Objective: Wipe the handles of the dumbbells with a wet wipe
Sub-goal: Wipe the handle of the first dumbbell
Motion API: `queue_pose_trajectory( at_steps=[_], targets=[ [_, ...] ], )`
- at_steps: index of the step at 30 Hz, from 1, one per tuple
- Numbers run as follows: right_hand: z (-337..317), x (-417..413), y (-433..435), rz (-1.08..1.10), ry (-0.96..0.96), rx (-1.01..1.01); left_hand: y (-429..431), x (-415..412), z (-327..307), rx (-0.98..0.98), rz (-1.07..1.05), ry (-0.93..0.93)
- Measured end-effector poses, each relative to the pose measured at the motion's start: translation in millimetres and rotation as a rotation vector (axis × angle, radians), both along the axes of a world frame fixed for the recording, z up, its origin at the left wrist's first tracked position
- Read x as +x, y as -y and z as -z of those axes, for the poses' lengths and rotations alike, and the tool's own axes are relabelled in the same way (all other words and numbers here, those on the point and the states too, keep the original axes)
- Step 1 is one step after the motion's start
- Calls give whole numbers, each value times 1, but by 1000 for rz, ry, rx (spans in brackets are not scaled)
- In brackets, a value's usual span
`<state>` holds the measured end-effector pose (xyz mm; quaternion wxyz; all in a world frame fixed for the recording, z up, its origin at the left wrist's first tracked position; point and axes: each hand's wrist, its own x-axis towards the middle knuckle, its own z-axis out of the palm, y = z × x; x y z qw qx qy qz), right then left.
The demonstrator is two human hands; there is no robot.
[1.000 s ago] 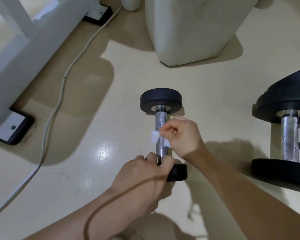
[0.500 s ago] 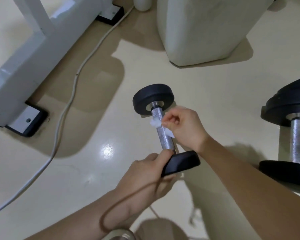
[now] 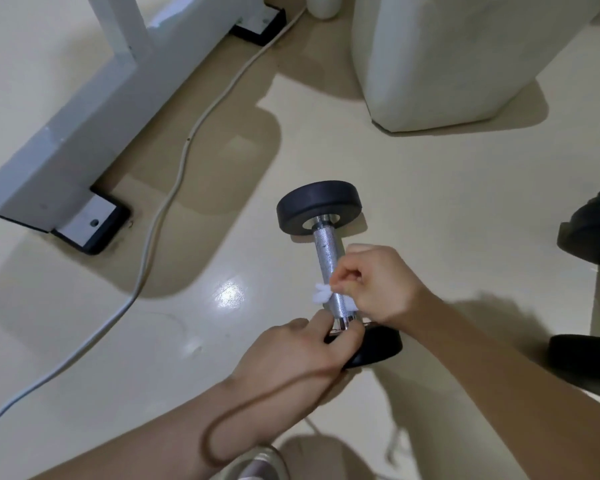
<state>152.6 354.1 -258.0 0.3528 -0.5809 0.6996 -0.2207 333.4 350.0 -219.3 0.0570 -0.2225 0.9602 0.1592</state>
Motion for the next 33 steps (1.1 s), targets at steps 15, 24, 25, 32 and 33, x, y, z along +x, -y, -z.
queue_pose_trajectory(
  at_steps=[15, 24, 25, 32, 33],
  targets=[
    [18, 15, 27, 217, 18, -59, 10, -1, -12, -126, 82, 162],
    [15, 23, 22, 347, 133, -16, 21, -17, -8, -159, 250, 101],
    [16, 21, 13, 319, 149, 27, 24, -18, -6, -179, 289, 103],
    [-8, 17, -3, 182, 112, 13, 12, -7, 8, -56, 175, 66],
    [-9, 19, 9, 177, 87, -38, 5, -3, 13, -30, 138, 36]
  ],
)
